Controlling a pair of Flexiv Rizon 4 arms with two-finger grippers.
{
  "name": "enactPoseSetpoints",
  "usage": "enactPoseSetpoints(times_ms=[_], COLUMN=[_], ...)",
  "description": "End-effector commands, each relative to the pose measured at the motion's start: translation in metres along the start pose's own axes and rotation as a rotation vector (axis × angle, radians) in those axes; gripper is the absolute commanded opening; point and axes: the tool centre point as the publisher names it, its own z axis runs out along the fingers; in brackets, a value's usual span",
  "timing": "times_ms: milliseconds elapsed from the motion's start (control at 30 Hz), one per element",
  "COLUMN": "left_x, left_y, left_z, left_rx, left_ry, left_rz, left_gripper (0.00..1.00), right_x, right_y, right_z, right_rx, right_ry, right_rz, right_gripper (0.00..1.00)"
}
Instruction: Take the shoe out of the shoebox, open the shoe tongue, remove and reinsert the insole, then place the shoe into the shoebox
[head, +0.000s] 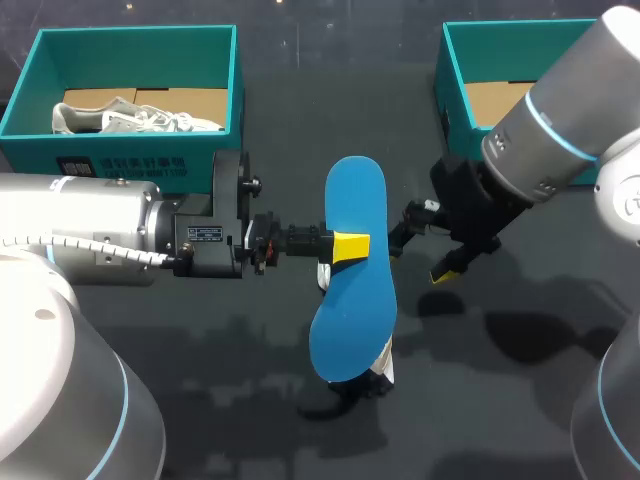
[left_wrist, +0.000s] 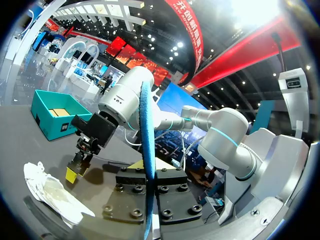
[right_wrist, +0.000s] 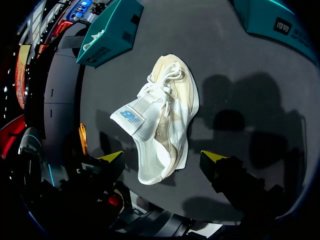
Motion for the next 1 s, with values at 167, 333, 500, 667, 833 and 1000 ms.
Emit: enactPoseSetpoints(times_ms=[167, 333, 500, 667, 833, 1000], left_x=[0.001, 0.001, 0.001, 0.001, 0.001, 0.001], left_y=[0.002, 0.002, 0.002, 0.002, 0.002, 0.002], left_z=[0.001, 0.001, 0.001, 0.001, 0.001, 0.001], left_rx=[0.003, 0.003, 0.003, 0.003, 0.003, 0.003], left_ry=[-0.003, -0.003, -0.003, -0.003, -0.003, -0.003], left_rz=[0.0, 0.0, 0.0, 0.0, 0.0, 0.0], left_gripper=[0.0, 0.0, 0.0, 0.0, 0.0, 0.0], right_x=[-0.004, -0.004, 0.001, 0.006, 0.008, 0.008], right_y=[-0.01, -0.01, -0.003, -0.002, -0.004, -0.004], right_z=[-0.028, -0.028, -0.04, -0.058, -0.067, -0.067], right_rx=[-0.028, -0.028, -0.024, -0.084, -0.131, -0.131], right_ry=[0.087, 0.087, 0.214, 0.313, 0.374, 0.374], right_rz=[-0.046, -0.046, -0.074, -0.098, -0.132, -0.132], right_gripper=[1.0, 1.0, 1.0, 1.0, 1.0, 1.0])
